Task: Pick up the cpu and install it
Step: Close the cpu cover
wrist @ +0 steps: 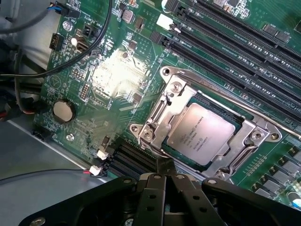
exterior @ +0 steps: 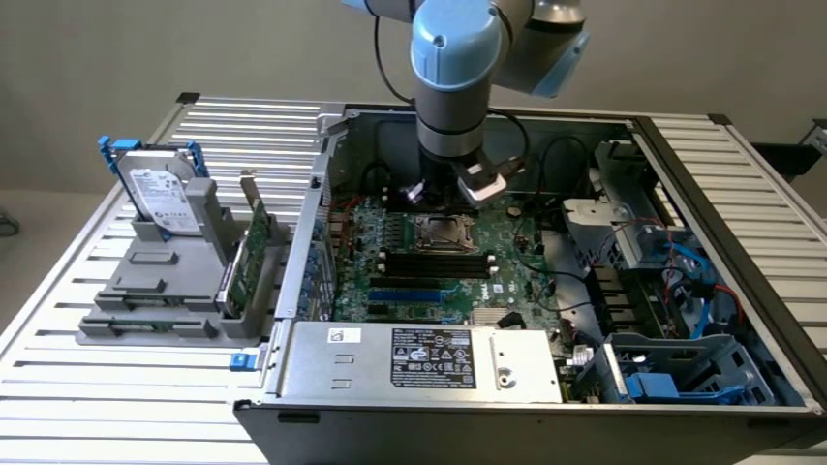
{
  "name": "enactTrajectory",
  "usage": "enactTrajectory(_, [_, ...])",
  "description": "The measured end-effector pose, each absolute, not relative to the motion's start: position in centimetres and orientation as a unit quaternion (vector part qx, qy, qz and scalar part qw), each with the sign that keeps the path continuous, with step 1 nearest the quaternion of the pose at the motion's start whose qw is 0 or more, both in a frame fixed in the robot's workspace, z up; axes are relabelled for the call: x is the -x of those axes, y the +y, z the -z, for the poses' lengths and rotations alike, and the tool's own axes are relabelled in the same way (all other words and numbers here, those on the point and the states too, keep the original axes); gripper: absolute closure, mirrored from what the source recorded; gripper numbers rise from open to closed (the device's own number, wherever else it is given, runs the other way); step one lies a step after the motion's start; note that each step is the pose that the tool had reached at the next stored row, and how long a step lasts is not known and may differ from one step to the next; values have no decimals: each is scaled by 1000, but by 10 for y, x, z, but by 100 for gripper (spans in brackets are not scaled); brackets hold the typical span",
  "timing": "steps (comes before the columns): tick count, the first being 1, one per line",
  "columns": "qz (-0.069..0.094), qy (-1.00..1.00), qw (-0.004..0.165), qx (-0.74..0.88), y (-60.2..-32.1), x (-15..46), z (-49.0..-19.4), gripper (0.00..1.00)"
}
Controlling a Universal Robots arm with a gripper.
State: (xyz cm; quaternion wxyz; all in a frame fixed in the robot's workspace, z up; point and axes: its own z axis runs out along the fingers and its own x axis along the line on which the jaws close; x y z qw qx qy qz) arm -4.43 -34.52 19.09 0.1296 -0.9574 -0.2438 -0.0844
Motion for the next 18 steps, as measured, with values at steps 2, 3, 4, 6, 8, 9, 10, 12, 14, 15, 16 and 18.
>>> enactTrajectory(2, [84,-244,130,957,-345,43,-191,89])
enactTrajectory(3, [84,-244,130,957,-345,43,-191,89])
enactTrajectory(4, [84,-244,130,957,-345,43,-191,89])
enactTrajectory(6, [84,-244,130,957,-345,42,-191,89])
enactTrajectory(8, [84,-244,130,957,-345,40,-191,89])
enactTrajectory(9, [84,-244,129,957,-345,40,-191,89])
enactTrajectory(10, [84,-244,130,957,-345,39,-191,89])
enactTrajectory(12, [84,-244,130,957,-345,38,-191,89])
enactTrajectory(14, [84,-244,130,957,-345,37,-191,89])
enactTrajectory(15, [84,-244,130,957,-345,37,-191,89])
enactTrajectory(16, [84,-244,130,957,-345,37,-191,89])
enactTrajectory(18, [84,-244,130,957,-345,36,-191,89])
